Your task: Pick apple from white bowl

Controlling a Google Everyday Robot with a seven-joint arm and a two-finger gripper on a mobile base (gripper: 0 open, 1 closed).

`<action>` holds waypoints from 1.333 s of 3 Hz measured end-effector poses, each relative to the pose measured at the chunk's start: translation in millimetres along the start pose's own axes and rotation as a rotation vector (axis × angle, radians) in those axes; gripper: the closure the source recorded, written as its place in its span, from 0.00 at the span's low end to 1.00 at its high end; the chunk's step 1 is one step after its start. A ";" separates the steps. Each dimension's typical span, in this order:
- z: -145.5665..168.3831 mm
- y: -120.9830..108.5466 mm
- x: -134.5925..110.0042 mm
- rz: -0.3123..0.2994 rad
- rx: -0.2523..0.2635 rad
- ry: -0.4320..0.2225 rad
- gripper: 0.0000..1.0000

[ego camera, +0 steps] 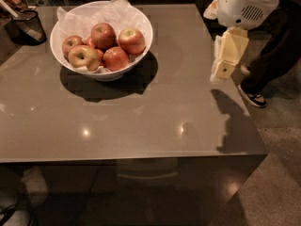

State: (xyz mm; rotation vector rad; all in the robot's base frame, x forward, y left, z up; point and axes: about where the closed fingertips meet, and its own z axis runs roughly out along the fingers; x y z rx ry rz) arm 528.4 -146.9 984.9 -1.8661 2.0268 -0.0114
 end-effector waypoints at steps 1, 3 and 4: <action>6.5 -18.1 -20.2 -0.045 -0.003 -0.020 0.00; 11.1 -29.3 -30.3 -0.034 0.003 -0.072 0.00; 22.4 -55.5 -53.9 -0.058 -0.010 -0.131 0.00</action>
Offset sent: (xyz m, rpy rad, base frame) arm 0.0169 0.0159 0.0035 0.0059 -0.0083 0.0402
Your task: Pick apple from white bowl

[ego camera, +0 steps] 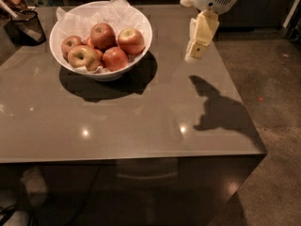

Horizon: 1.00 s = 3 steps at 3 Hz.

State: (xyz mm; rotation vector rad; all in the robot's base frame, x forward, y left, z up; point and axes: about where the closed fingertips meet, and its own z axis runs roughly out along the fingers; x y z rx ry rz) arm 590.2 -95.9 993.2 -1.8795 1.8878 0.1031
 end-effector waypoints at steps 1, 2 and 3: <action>0.5 -0.1 -0.2 0.000 0.000 0.000 0.00; 7.5 -19.4 -20.0 -0.026 0.010 -0.042 0.00; 16.0 -51.9 -53.7 -0.079 0.030 -0.079 0.00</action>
Offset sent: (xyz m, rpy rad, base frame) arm 0.0529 0.0518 0.0226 0.0892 -0.0467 0.0888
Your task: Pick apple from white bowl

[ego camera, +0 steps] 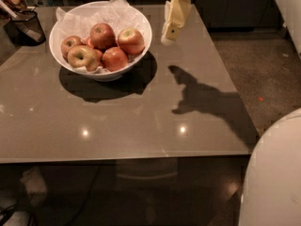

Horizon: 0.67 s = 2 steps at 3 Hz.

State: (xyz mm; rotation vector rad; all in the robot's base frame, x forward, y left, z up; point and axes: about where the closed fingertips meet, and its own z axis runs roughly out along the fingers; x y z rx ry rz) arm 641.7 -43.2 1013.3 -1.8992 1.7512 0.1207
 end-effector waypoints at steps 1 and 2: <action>6.8 -3.9 -2.8 0.003 -0.003 -0.005 0.00; 16.9 -15.9 -11.8 0.003 0.006 -0.021 0.00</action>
Offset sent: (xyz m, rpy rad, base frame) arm 0.0300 0.0270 -0.0002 0.0289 -0.0023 0.0045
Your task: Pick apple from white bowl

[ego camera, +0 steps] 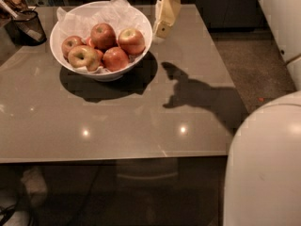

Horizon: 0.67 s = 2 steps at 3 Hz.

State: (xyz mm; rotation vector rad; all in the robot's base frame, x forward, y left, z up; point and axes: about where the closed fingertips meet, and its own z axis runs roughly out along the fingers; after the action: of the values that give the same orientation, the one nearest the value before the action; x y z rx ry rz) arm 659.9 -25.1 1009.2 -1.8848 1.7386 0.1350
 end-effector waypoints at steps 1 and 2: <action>9.7 -10.6 -5.9 0.018 -0.001 -0.008 0.00; 18.1 -16.5 -9.5 0.031 -0.014 -0.017 0.12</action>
Offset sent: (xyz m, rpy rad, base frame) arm 0.0259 0.0166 -0.0010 0.0191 0.0645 -0.0135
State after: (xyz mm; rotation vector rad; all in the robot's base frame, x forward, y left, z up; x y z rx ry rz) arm 679.5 -8.3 1003.8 -1.8623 1.7602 0.1747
